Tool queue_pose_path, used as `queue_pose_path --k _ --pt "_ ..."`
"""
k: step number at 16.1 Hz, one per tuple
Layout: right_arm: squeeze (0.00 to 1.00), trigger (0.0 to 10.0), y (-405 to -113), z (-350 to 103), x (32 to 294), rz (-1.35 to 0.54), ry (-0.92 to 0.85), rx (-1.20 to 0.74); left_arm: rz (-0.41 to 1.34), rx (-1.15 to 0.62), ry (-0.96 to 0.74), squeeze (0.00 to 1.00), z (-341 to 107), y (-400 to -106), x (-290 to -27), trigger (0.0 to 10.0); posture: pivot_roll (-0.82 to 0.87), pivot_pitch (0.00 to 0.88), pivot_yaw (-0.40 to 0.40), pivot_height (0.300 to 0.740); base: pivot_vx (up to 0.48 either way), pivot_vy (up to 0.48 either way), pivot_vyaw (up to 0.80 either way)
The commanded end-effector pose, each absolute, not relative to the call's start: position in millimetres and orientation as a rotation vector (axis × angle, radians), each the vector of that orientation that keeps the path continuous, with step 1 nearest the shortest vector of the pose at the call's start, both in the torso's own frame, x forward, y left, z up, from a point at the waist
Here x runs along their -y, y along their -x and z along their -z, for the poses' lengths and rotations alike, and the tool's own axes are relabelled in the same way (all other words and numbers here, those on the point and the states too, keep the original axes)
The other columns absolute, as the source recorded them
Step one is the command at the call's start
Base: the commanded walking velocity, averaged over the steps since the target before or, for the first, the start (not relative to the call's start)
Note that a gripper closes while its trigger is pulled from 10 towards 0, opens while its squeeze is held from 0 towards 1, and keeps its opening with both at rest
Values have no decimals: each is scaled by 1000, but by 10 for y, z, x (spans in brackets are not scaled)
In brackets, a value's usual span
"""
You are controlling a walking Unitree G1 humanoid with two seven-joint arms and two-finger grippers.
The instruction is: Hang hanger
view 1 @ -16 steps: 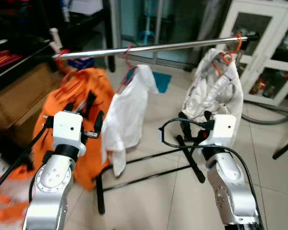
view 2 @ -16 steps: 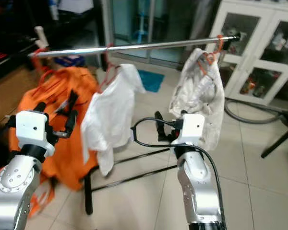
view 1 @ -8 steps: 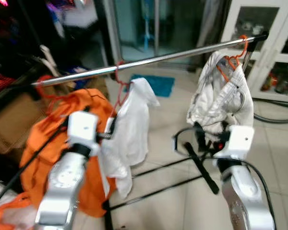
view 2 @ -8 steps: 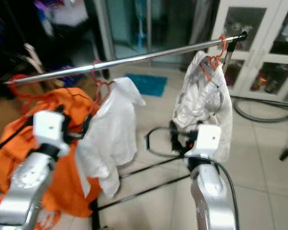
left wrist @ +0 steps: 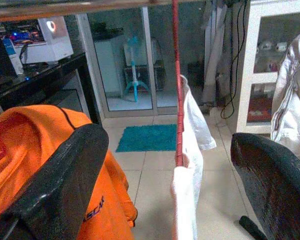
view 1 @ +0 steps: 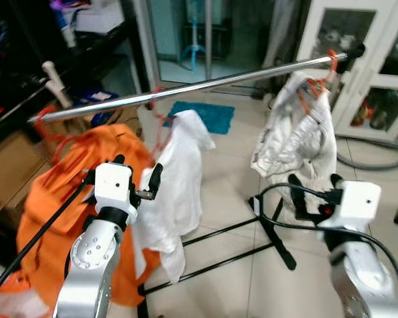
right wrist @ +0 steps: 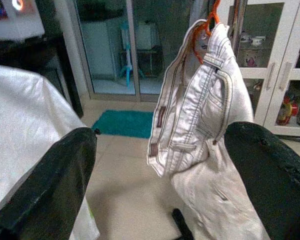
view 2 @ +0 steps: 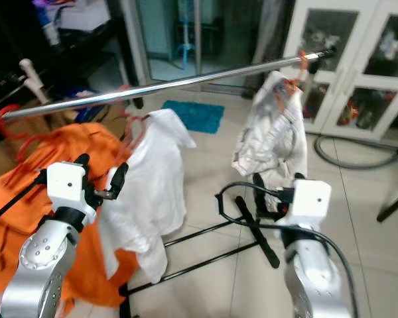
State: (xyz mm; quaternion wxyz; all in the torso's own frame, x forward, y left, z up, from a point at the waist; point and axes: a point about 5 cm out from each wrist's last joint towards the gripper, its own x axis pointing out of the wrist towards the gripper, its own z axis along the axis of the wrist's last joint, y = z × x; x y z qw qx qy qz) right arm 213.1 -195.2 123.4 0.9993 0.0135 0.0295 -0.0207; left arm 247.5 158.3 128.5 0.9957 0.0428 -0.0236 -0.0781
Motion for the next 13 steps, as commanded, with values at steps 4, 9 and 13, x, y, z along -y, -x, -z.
queue_pose_path --k 4,9,13 --pt "0 10000 -1937 -1428 2215 162 21 -51 201 61 -88 0 -1315 -2503 -1486 10000 -181 75 96 740 0 0 0" --pt "0 10000 -1922 -1410 2160 174 -9 -38 228 109 -56 0 -1374 -2697 -1374 10000 -220 131 185 740 0 0 0" --pt "0 10000 -2130 -1397 1938 58 -59 -19 108 100 -77 0 -1351 -2613 -1590 10000 -129 93 105 740 0 0 0"
